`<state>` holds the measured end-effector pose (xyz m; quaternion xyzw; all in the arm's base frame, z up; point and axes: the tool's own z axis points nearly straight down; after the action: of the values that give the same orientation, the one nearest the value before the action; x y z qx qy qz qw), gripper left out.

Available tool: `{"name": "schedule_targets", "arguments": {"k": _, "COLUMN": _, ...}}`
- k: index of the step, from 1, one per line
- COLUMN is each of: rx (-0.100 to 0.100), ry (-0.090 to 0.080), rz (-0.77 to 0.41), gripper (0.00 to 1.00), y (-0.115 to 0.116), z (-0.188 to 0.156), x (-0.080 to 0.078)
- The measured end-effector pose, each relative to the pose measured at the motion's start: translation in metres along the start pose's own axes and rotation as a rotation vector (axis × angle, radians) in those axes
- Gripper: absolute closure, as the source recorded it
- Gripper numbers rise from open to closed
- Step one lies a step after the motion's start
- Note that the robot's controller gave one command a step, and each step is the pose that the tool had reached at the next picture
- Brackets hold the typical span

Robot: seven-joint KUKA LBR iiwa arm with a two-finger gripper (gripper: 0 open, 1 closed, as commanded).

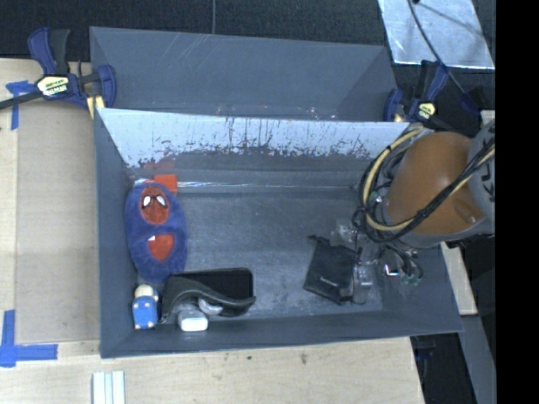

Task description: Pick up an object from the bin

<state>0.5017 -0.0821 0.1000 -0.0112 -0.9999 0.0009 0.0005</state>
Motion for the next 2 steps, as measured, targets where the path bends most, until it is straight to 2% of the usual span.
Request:
{"name": "schedule_targets", "arguments": {"k": 1, "rx": -0.002, "ry": 0.0, "rz": -0.288, "gripper": 0.0, "y": -0.0155, "z": 0.0305, "x": 0.0048}}
{"name": "schedule_targets", "arguments": {"k": 2, "rx": -0.001, "ry": -0.002, "rz": -0.287, "gripper": 0.0, "y": -0.0158, "z": 0.0304, "x": 0.0043}}
